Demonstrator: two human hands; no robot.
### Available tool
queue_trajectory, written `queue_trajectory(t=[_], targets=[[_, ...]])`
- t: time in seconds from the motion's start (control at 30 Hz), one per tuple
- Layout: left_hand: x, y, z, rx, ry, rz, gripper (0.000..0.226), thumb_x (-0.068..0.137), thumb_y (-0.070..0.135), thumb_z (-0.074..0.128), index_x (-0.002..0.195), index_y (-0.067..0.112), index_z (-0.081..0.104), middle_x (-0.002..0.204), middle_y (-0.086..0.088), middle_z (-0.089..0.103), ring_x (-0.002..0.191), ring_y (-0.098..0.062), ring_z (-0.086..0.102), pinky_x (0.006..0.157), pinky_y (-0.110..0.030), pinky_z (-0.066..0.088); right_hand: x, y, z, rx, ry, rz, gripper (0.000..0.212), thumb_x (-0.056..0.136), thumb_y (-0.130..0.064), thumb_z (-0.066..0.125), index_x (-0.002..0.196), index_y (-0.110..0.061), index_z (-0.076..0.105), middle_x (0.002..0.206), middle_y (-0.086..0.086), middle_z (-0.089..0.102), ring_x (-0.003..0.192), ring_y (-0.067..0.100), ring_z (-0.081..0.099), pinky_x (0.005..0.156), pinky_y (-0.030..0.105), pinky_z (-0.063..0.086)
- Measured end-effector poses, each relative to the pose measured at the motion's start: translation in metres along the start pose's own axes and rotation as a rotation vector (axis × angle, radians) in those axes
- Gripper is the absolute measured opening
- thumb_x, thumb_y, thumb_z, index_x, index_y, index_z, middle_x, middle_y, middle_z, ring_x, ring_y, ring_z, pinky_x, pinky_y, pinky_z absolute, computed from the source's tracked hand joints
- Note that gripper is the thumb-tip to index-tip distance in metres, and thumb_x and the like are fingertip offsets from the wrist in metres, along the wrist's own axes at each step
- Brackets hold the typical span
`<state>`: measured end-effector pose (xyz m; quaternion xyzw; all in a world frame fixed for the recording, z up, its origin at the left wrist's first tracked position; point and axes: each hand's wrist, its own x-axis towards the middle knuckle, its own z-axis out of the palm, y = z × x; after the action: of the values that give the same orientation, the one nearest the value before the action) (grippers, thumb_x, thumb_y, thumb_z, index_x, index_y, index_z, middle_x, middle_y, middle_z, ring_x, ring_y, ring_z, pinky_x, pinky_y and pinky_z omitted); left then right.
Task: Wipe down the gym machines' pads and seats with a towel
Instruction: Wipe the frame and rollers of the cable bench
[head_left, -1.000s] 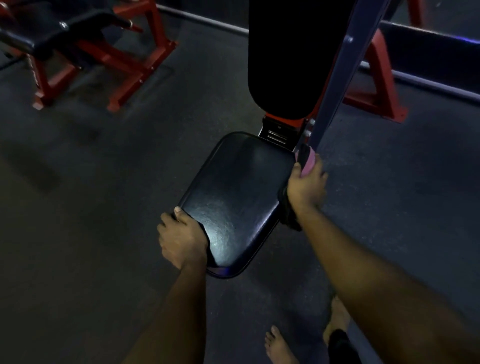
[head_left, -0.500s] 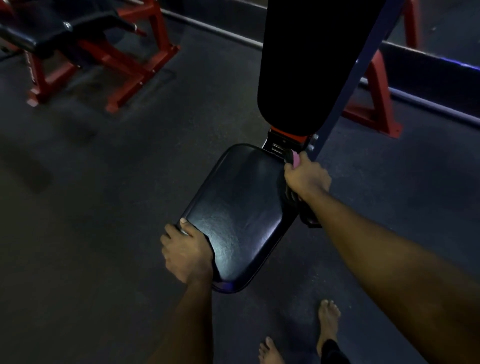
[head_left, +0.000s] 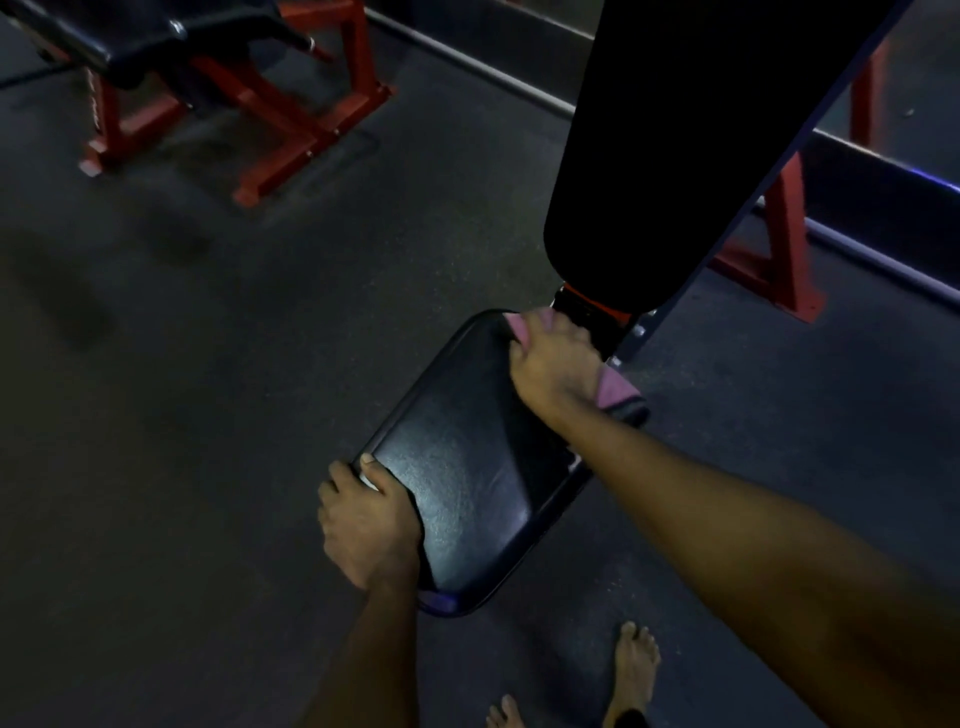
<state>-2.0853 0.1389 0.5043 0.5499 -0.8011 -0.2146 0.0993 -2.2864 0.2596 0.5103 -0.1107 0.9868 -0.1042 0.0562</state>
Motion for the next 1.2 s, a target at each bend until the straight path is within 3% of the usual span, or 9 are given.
queue_trajectory(t=[0.1, 0.2, 0.37, 0.5, 0.67, 0.77, 0.87, 1.0, 1.2], targets=[[-0.002, -0.001, 0.000, -0.024, 0.020, 0.004, 0.040, 0.103, 0.042, 0.035, 0.116, 0.008, 0.054, 0.110, -0.017, 0.061, 0.096, -0.039, 0.059, 0.075, -0.048, 0.046, 0.022, -0.032, 0.007, -0.032, -0.058, -0.194, 0.050, 0.095, -0.049, 0.050, 0.142, -0.032, 0.045, 0.140, 0.010, 0.050, 0.118, 0.035, 0.052, 0.088, 0.042, 0.049], [0.000, -0.001, -0.001, -0.049, 0.021, -0.021, 0.037, 0.103, 0.042, 0.036, 0.111, 0.011, 0.054, 0.106, -0.014, 0.061, 0.094, -0.036, 0.059, 0.072, -0.043, 0.043, 0.032, -0.012, 0.004, 0.038, -0.095, -0.275, 0.059, 0.094, -0.053, 0.052, 0.149, -0.037, 0.040, 0.147, 0.005, 0.047, 0.119, 0.036, 0.054, 0.092, 0.042, 0.050], [0.001, 0.001, -0.004, -0.072, 0.039, -0.054, 0.032, 0.103, 0.038, 0.040, 0.104, 0.011, 0.057, 0.100, -0.012, 0.061, 0.087, -0.033, 0.058, 0.067, -0.038, 0.036, 0.043, -0.007, 0.000, 0.107, -0.062, -0.126, 0.055, 0.093, -0.059, 0.051, 0.143, -0.036, 0.046, 0.136, 0.009, 0.058, 0.116, 0.038, 0.060, 0.091, 0.043, 0.048], [0.002, -0.002, -0.001, -0.079, 0.055, -0.063, 0.034, 0.103, 0.041, 0.038, 0.104, 0.013, 0.058, 0.095, -0.006, 0.060, 0.083, -0.027, 0.058, 0.066, -0.037, 0.039, 0.081, -0.050, -0.007, 0.014, -0.237, -0.128, 0.052, 0.093, -0.063, 0.047, 0.132, -0.031, 0.056, 0.128, 0.013, 0.064, 0.116, 0.038, 0.061, 0.089, 0.041, 0.045], [0.002, -0.004, 0.001, -0.103, 0.080, -0.088, 0.035, 0.104, 0.041, 0.035, 0.103, 0.016, 0.059, 0.095, -0.003, 0.060, 0.083, -0.025, 0.057, 0.067, -0.037, 0.040, 0.070, -0.112, -0.015, -0.293, -0.478, -0.721, 0.053, 0.089, -0.071, 0.050, 0.131, -0.041, 0.062, 0.124, 0.000, 0.069, 0.115, 0.026, 0.063, 0.092, 0.038, 0.046], [0.002, -0.002, -0.001, -0.101, 0.083, -0.100, 0.030, 0.104, 0.039, 0.037, 0.101, 0.018, 0.059, 0.093, 0.001, 0.058, 0.082, -0.022, 0.056, 0.068, -0.036, 0.037, 0.042, -0.105, -0.008, -0.147, -0.503, -0.910, 0.048, 0.086, -0.074, 0.053, 0.123, -0.044, 0.063, 0.116, -0.008, 0.071, 0.110, 0.021, 0.065, 0.089, 0.038, 0.047], [0.002, -0.004, -0.001, -0.114, 0.098, -0.107, 0.030, 0.104, 0.039, 0.035, 0.099, 0.021, 0.058, 0.090, 0.005, 0.056, 0.081, -0.018, 0.054, 0.070, -0.035, 0.038, 0.074, -0.083, -0.011, -0.037, -0.501, -0.777, 0.055, 0.080, -0.080, 0.058, 0.120, -0.043, 0.066, 0.113, -0.007, 0.072, 0.107, 0.021, 0.066, 0.089, 0.037, 0.050], [0.000, -0.006, 0.001, -0.163, 0.121, -0.101, 0.030, 0.105, 0.038, 0.033, 0.091, 0.021, 0.054, 0.083, 0.006, 0.055, 0.076, -0.016, 0.054, 0.068, -0.035, 0.038, 0.100, -0.082, -0.012, -0.130, -0.464, -0.499, 0.063, 0.075, -0.077, 0.065, 0.122, -0.036, 0.069, 0.119, 0.004, 0.070, 0.111, 0.029, 0.064, 0.090, 0.037, 0.049], [-0.004, -0.014, -0.002, -0.393, 0.182, -0.099, 0.028, 0.107, 0.032, 0.034, 0.091, 0.018, 0.052, 0.085, 0.003, 0.055, 0.074, -0.012, 0.050, 0.068, -0.031, 0.035, 0.028, -0.130, 0.000, -0.318, -0.386, -0.694, 0.060, 0.085, -0.074, 0.052, 0.123, -0.031, 0.070, 0.124, 0.010, 0.068, 0.116, 0.033, 0.063, 0.094, 0.040, 0.045]])
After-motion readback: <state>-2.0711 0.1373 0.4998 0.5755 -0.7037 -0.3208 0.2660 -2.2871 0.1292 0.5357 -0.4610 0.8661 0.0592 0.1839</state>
